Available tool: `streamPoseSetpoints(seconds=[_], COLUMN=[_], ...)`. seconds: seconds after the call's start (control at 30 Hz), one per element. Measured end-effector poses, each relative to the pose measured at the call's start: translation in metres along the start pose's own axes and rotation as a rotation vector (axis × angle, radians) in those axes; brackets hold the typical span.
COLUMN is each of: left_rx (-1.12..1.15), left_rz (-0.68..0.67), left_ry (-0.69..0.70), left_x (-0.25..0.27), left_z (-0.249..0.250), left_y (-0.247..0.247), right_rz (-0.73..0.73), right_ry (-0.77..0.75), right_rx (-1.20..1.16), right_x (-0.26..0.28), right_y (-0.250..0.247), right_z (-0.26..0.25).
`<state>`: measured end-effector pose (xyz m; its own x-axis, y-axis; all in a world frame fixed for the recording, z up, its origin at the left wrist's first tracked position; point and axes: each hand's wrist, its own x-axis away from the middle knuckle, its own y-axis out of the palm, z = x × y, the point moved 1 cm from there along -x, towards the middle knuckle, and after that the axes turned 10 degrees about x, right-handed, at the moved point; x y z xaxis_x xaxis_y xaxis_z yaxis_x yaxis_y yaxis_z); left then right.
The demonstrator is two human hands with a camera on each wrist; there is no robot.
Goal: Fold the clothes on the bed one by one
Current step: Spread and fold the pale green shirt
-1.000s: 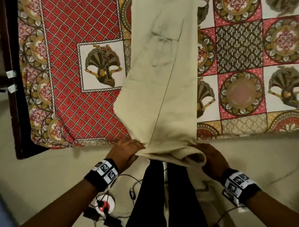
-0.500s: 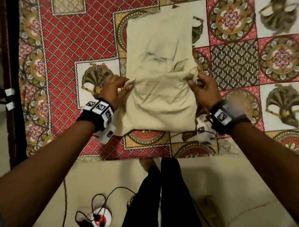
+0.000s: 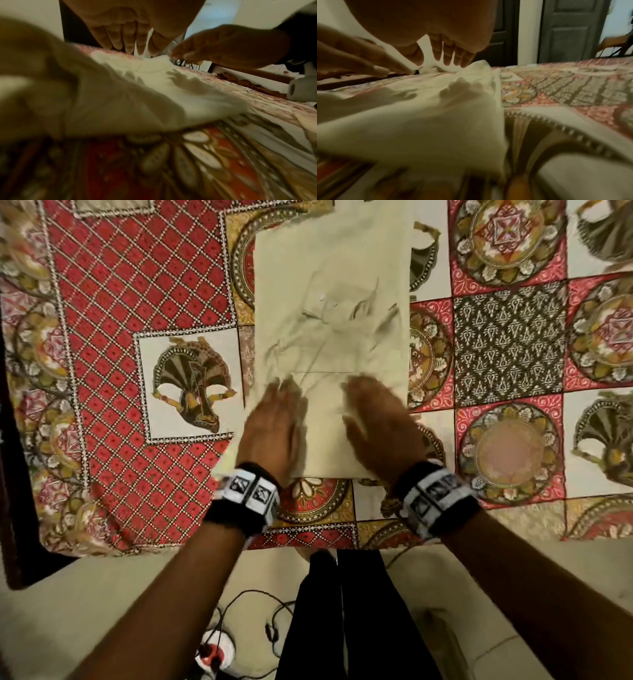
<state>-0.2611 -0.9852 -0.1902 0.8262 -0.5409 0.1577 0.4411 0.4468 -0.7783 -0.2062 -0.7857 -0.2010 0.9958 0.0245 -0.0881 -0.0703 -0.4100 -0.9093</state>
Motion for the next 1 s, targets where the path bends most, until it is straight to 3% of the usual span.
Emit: streamPoseSetpoints(seconds=[0.07,0.17,0.37,0.57,0.63,0.73,0.83,0.9,1.0], left_rx=[-0.03,-0.097,-0.278,-0.331,-0.319,-0.315,-0.265,-0.269,-0.292], left_rz=[-0.098,-0.149,-0.115,-0.227,-0.224,-0.252,-0.327,-0.326,-0.265], left_ry=[-0.043,-0.155,-0.209,-0.186,-0.167,-0.048,0.037,0.048,-0.045], left_x=[0.014,0.016,0.016,0.024,0.034,0.061,0.093,0.104,0.093], left_z=[-0.003,-0.018,-0.038,-0.055,-0.054,-0.043,-0.032,-0.034,-0.042], left_y=[0.033,0.06,0.054,0.03,0.016,0.003,0.02,0.039,0.054], right_rz=[-0.097,-0.183,-0.208,-0.276,-0.27,-0.239,-0.266,-0.277,-0.185], right_ry=[-0.087,0.014,0.254,0.371,0.316,0.086,-0.127,-0.164,-0.061], right_rx=[0.041,0.145,0.321,0.269,0.26,0.209,0.166,0.206,0.231], right_x=[0.019,0.021,0.025,0.05,0.063,0.091,0.123,0.136,0.129], right_y=[0.035,0.064,0.052,0.022,0.006,-0.005,0.01,0.029,0.047], right_z=[-0.018,-0.013,0.017,0.064,0.071,0.053,0.016,0.002,0.0])
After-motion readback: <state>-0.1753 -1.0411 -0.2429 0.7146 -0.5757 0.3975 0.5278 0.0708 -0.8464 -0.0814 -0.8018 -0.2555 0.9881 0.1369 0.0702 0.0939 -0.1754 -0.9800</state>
